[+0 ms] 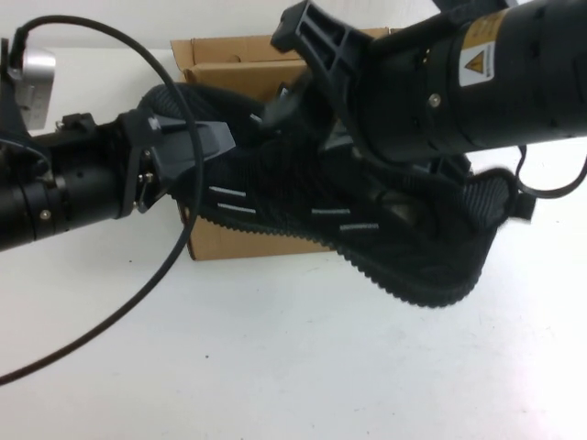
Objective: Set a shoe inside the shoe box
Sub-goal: Hand over the shoe, then place the shoe in the shoe box
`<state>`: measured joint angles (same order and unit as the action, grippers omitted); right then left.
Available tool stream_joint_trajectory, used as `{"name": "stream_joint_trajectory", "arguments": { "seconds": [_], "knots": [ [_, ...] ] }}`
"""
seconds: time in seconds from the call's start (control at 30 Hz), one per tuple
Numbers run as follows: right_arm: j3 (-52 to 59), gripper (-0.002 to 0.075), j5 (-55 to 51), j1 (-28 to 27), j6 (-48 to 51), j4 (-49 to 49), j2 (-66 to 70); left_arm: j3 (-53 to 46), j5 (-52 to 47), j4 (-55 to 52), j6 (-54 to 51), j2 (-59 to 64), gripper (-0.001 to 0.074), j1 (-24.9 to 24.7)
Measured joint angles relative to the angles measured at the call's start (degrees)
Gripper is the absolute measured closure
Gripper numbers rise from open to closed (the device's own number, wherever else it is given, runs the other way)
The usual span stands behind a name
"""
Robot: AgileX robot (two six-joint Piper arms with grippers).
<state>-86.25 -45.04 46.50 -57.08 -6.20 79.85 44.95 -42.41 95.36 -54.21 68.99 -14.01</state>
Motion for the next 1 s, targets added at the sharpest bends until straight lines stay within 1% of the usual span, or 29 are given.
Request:
{"name": "stream_joint_trajectory", "arguments": {
  "seconds": [0.03,0.07,0.1,0.2,0.37,0.43,0.47,0.53,0.6,0.63,0.67,0.73,1.0],
  "knots": [
    [0.00,0.0515,-0.16,0.00,0.53,-0.10,0.42,0.00,0.00,0.08,0.11,0.00,0.0589,0.12],
    [0.00,0.0589,-0.16,0.00,0.90,-0.10,0.61,0.00,0.00,0.34,0.12,0.00,0.0590,0.34],
    [0.00,0.0641,-0.16,0.00,1.07,-0.23,0.94,0.00,0.11,0.37,0.23,0.00,0.0591,0.45],
    [0.00,0.0707,-0.26,-0.10,1.62,-0.23,1.49,0.00,0.58,0.46,0.23,0.00,0.0591,0.45],
    [0.00,0.0719,-0.55,-0.21,1.72,-0.23,1.85,0.00,0.37,0.46,-1.63,0.00,0.0590,0.45],
    [0.00,0.0720,-0.67,-0.21,1.84,-0.03,1.85,0.00,-0.12,0.50,-1.89,0.00,0.0546,0.54],
    [0.00,0.0720,-0.75,-0.21,1.84,0.02,1.85,0.00,-0.80,0.60,-2.11,0.00,0.0489,0.54],
    [0.00,0.0720,-0.79,-0.21,1.84,0.12,1.85,0.00,-1.99,0.64,-2.12,0.00,0.0348,0.54],
    [0.00,0.0720,-0.79,-0.21,1.84,0.16,1.98,0.00,-2.76,0.64,-2.12,0.00,0.0190,0.54],
    [0.00,0.0721,-0.79,-0.21,1.84,0.26,2.10,0.00,-2.76,0.64,-2.20,0.00,0.0137,0.54],
    [0.00,0.0721,-0.79,-0.21,1.84,0.25,2.10,0.00,-2.77,0.64,-2.20,0.00,0.0103,0.54],
    [0.00,0.0721,-0.79,-0.21,1.84,0.29,2.20,0.00,-2.66,0.50,-2.20,0.00,0.0071,0.54],
    [0.00,0.0721,-1.15,-0.21,1.91,1.76,2.09,0.00,0.73,-4.27,-2.20,-0.13,0.0065,0.43]
  ]
}}
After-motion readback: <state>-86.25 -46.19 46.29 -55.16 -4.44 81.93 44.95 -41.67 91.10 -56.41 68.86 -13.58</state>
